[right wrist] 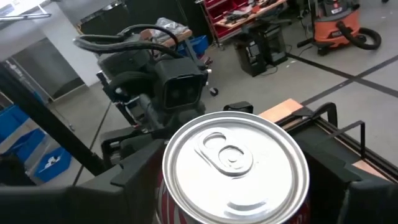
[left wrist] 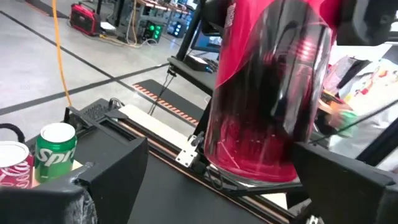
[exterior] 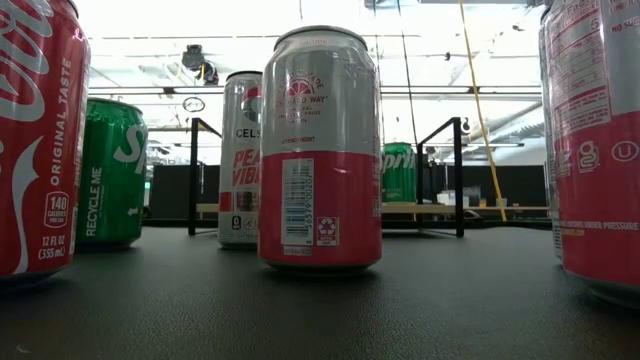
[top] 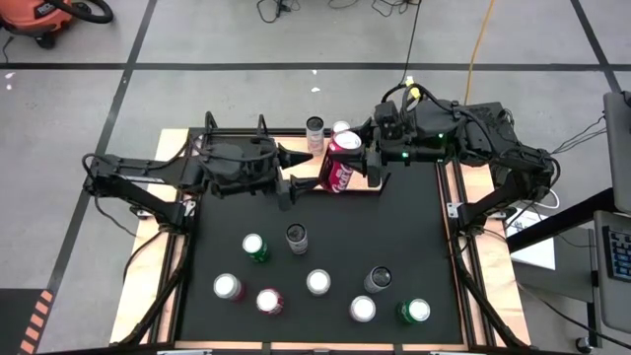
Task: Place canned beverage on shelf
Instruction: Put the top red soda can on the shelf
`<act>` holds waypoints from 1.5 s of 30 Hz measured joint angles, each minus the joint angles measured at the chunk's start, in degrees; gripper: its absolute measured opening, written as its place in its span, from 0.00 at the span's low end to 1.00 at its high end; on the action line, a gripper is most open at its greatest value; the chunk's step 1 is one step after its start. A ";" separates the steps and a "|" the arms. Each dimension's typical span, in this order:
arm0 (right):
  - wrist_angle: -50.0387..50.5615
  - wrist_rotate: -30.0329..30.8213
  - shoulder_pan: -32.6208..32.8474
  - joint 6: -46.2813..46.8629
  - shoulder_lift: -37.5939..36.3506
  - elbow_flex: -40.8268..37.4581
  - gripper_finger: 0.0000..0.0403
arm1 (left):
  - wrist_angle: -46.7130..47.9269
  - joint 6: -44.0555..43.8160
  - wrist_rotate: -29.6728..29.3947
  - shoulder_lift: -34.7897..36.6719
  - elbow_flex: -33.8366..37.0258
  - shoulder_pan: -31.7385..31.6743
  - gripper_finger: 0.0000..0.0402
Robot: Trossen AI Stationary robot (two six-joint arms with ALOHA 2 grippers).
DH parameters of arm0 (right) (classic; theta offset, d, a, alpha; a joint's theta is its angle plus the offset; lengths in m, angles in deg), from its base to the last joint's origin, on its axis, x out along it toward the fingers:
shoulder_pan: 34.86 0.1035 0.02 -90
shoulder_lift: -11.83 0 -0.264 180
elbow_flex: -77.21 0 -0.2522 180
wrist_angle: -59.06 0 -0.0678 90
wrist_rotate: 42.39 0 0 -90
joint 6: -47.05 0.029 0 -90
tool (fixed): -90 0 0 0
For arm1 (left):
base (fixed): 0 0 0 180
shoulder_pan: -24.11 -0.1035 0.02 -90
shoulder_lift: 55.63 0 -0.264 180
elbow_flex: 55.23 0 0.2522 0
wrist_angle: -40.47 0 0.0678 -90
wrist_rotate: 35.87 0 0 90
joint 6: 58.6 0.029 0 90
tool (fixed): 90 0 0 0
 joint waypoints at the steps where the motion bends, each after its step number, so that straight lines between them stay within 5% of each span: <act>1: 0.13 -0.12 -0.26 0.24 0.00 0.00 0.66 | -0.71 -0.04 -0.24 -0.29 0.00 0.01 1.00; 19: 0.36 1.38 -1.18 0.74 0.20 0.00 0.66 | -8.45 0.28 7.42 -3.52 0.01 -1.76 1.00; 30: 0.67 2.97 -1.46 1.35 0.31 0.00 0.66 | -11.09 1.53 6.19 -7.33 0.02 -2.16 0.99; 45: 1.18 4.15 -1.44 1.76 0.31 0.00 0.66 | -10.88 3.33 5.19 -7.33 0.02 -2.21 0.71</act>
